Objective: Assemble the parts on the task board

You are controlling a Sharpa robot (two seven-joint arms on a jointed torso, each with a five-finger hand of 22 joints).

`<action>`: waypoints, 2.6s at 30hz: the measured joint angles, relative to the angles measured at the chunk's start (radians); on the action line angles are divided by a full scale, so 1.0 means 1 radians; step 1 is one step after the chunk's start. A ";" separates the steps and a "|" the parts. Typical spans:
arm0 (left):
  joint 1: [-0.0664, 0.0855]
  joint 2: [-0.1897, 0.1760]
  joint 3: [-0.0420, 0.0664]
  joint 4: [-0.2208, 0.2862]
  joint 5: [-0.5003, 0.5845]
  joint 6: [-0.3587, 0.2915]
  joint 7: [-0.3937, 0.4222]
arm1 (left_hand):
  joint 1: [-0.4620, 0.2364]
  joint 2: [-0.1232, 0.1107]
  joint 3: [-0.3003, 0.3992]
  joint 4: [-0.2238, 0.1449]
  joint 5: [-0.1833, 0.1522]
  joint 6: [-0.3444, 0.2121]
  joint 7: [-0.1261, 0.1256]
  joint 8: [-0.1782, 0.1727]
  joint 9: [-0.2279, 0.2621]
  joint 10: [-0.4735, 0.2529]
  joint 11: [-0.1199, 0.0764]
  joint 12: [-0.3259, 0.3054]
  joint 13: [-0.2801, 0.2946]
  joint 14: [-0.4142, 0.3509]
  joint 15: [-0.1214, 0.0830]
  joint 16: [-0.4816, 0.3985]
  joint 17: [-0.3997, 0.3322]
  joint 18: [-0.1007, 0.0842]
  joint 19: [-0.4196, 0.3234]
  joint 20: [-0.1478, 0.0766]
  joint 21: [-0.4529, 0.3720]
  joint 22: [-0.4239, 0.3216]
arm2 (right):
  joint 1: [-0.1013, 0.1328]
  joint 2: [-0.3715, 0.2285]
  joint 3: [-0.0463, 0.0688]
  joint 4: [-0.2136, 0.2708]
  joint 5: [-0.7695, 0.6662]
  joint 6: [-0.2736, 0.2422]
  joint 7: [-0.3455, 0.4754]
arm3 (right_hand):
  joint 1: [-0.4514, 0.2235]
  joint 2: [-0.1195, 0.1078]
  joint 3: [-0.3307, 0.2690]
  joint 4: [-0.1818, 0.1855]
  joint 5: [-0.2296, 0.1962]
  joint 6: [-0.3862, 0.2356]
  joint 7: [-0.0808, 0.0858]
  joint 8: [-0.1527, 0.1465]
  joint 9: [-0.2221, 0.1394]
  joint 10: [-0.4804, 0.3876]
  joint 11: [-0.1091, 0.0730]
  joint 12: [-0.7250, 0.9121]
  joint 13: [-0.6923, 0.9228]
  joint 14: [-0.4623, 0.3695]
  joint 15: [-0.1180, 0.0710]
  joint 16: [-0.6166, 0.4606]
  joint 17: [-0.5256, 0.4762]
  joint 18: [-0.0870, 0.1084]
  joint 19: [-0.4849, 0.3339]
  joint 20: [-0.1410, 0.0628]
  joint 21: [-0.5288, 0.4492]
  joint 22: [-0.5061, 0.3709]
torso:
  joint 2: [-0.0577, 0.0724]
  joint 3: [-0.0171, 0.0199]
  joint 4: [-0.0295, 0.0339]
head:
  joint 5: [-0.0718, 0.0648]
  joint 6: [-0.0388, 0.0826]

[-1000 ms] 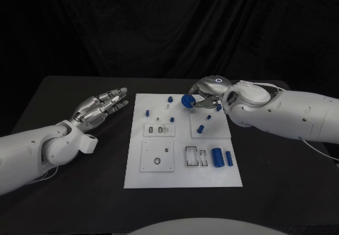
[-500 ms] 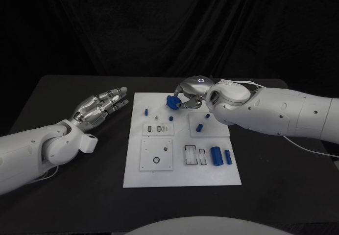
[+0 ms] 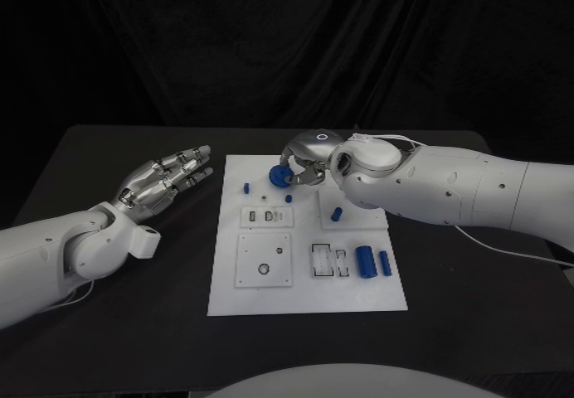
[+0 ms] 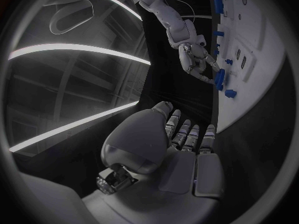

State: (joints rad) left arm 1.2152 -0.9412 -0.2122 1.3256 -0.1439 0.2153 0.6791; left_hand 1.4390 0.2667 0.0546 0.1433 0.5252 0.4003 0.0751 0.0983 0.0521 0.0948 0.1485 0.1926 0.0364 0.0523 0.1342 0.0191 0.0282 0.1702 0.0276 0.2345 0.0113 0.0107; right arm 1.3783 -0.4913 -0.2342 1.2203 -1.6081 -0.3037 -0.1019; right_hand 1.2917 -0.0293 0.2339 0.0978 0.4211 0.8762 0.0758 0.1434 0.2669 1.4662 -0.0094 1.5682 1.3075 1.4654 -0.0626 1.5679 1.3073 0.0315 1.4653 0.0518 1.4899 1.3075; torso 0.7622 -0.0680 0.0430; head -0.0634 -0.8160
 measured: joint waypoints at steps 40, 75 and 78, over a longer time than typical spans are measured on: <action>0.000 0.012 0.000 -0.009 0.000 0.000 0.000 | -0.004 -0.004 0.010 -0.004 0.000 0.000 0.000 0.000 0.000 0.000 0.000 0.000 0.000 0.004 0.004 0.000 0.001 0.000 0.000 0.000 0.000 0.000 | -0.012 -0.005 -0.001 0.004 0.000 0.030 -0.029 | 0.002 -0.017 0.059 -0.029 -0.019 -0.169 0.006 -0.078 0.068 0.000 0.001 0.000 0.000 0.004 0.004 0.000 0.000 0.000 -0.014 0.007 -0.094 0.000 | 0.000 0.0017 -0.0030 | 0.005 -0.010; -0.007 -0.019 0.000 0.037 0.000 0.000 0.000 | -0.012 -0.004 0.015 -0.004 0.000 0.000 0.000 0.000 0.000 -0.004 0.004 0.000 0.000 0.003 0.003 0.000 0.002 0.000 0.000 0.000 0.000 -0.001 | 0.085 -0.454 -0.007 0.273 0.069 -0.028 0.013 | -0.075 -0.006 -0.009 0.047 -0.189 -0.106 0.005 -0.033 0.028 0.000 0.001 0.000 0.000 0.004 0.004 0.000 0.000 0.016 -0.003 0.007 -0.065 0.000 | -0.004 0.0021 -0.0128 | -0.006 0.002; -0.008 -0.018 0.000 0.042 0.000 0.000 0.000 | -0.012 -0.004 0.018 -0.007 0.000 0.000 0.000 0.000 0.000 -0.004 0.004 0.000 0.000 0.003 0.008 0.000 0.002 0.000 -0.001 0.005 0.000 0.000 | 0.061 -0.484 -0.010 0.269 0.081 -0.031 0.020 | -0.075 -0.006 -0.009 0.047 -0.189 -0.110 0.000 -0.033 0.027 0.000 0.001 0.000 0.000 0.004 0.004 0.000 0.000 0.016 -0.003 0.007 -0.069 0.000 | -0.004 0.0023 -0.0148 | -0.009 0.005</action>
State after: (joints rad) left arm 1.2074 -0.9597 -0.2122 1.3675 -0.1440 0.2152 0.6793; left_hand 1.4270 0.2627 0.0727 0.1363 0.5252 0.4003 0.0751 0.0983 0.0520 0.0912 0.1521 0.1926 0.0364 0.0557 0.1419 0.0191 0.0299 0.1702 0.0271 0.2391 0.0113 0.0102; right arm 1.4390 -0.9754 -0.2446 1.4895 -1.5275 -0.3346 -0.0822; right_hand 1.2171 -0.0357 0.2248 0.1449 0.2318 0.7659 0.0760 0.1104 0.2943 1.4666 -0.0089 1.5682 1.3074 1.4689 -0.0590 1.5679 1.3073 0.0473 1.4618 0.0589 1.4211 1.3075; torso 0.7580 -0.0657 0.0283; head -0.0725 -0.8106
